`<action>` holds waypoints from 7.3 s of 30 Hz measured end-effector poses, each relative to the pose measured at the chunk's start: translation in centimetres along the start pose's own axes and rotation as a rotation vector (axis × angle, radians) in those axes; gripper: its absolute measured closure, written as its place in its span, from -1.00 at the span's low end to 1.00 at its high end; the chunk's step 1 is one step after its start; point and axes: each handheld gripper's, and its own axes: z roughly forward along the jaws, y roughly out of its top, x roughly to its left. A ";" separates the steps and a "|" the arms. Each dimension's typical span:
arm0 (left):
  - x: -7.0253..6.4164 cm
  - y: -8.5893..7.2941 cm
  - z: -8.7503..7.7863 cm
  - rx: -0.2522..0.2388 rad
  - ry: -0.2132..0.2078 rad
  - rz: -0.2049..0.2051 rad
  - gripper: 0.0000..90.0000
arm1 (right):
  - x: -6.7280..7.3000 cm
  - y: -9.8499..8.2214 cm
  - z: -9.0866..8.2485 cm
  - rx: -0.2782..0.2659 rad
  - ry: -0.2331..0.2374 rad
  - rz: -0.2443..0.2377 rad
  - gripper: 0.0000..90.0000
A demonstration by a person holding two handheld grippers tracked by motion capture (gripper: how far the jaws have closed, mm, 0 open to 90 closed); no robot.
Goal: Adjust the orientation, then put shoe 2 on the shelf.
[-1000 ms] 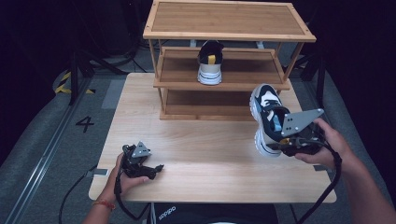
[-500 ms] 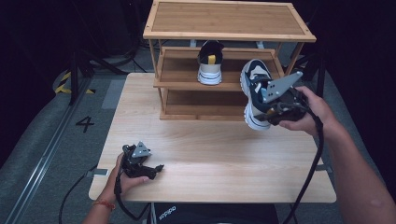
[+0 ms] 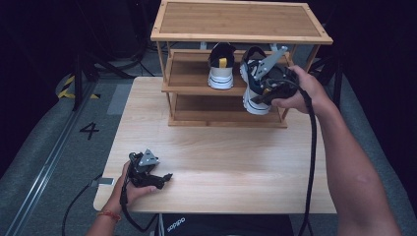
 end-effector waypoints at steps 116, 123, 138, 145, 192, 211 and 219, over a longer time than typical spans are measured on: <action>0.0 0.1 -0.1 0.008 -0.014 0.017 -0.65 | 2.3 -10.9 2.5 -0.103 -0.251 0.248 -0.48; 0.0 0.0 -0.1 0.006 -0.012 0.015 -0.66 | 4.9 -14.8 2.7 -0.068 -0.242 0.247 -0.47; 0.0 0.0 0.0 0.001 -0.006 0.016 -0.66 | 8.9 -21.3 3.7 -0.069 -0.216 0.278 -0.46; 0.0 0.0 0.0 0.001 -0.007 0.016 -0.66 | 10.2 -24.7 4.5 -0.072 -0.197 0.345 -0.46; -0.2 -0.1 -0.1 0.001 0.009 0.002 -0.66 | 12.7 -35.1 7.1 -0.183 -0.205 0.737 -0.65; -0.2 0.0 0.0 -0.001 0.010 0.000 -0.66 | 12.6 -35.1 7.2 -0.179 -0.215 0.747 -0.65; 0.0 0.0 0.0 0.001 0.001 0.007 -0.66 | 12.6 -35.1 7.2 -0.180 -0.216 0.748 -0.65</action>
